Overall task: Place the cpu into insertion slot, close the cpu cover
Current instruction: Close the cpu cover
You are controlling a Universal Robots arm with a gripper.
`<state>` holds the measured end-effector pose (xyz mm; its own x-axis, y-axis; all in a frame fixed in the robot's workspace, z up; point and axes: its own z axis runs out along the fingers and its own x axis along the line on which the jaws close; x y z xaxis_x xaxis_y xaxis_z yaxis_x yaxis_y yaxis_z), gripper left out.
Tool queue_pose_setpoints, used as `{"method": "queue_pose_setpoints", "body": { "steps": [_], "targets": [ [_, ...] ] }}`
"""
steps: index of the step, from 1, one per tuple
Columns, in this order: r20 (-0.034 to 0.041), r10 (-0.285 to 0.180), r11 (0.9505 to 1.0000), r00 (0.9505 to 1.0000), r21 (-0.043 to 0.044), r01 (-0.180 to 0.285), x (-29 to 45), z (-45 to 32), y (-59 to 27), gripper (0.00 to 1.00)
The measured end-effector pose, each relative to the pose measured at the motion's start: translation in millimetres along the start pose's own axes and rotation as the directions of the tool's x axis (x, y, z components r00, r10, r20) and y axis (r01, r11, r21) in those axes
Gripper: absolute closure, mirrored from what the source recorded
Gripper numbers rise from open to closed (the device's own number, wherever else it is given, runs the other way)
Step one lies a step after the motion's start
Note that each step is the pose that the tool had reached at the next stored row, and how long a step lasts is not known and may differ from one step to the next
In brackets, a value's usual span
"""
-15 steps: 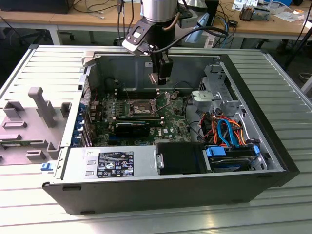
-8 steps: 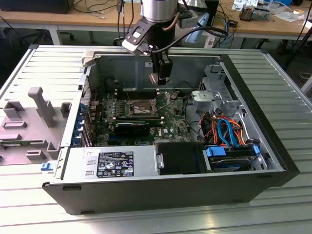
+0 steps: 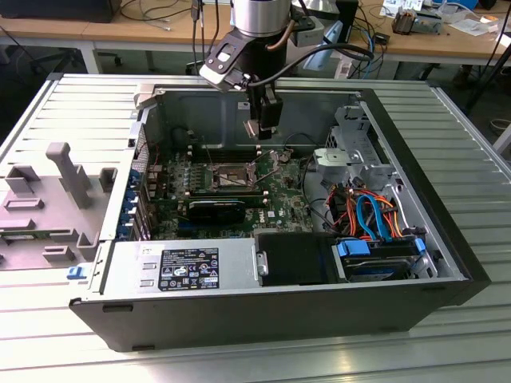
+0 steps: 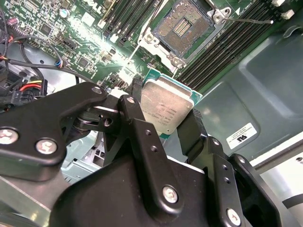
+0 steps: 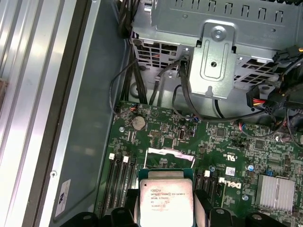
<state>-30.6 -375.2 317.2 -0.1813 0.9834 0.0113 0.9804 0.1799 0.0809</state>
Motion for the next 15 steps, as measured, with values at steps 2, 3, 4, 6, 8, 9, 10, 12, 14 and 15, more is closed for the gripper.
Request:
{"method": "queue_pose_setpoints", "body": {
  "steps": [2, 3, 4, 6, 8, 9, 10, 12, 14, 15],
  "targets": [
    [0.0001, 0.002, 1.0, 1.0, 0.0, -0.002, 0.0, 0.1, 0.0, 0.45],
    [0.0003, 0.004, 1.0, 1.0, -0.0001, -0.004, 0.0, 0.1, 0.0, 0.45],
    [0.0004, 0.005, 1.0, 1.0, -0.0001, -0.005, 0.0, 0.1, 0.0, 0.45],
    [0.0005, 0.006, 1.0, 1.0, -0.0001, -0.006, 0.0, 0.1, 0.0, 0.45],
    [0.0006, 0.007, 1.0, 1.0, -0.0001, -0.007, 0.0, 0.2, 0.0, 0.45],
    [0.0007, 0.008, 1.0, 1.0, -0.0001, -0.008, 0.0, 0.2, 0.0, 0.45],
    [0.0007, 0.009, 1.0, 1.0, -0.0001, -0.009, 0.0, 0.2, 0.0, 0.45],
    [0.0009, 0.011, 0.9999, 0.9999, -0.0002, -0.011, 0.0, 0.3, 0.0, 0.45],
    [0.0009, 0.012, 0.9999, 0.9999, -0.0002, -0.012, 0.0, 0.4, 0.0, 0.45],
    [0.001, 0.013, 0.9999, 0.9999, -0.0002, -0.013, 0.0, 0.4, 0.0, 0.45]
  ]
}}
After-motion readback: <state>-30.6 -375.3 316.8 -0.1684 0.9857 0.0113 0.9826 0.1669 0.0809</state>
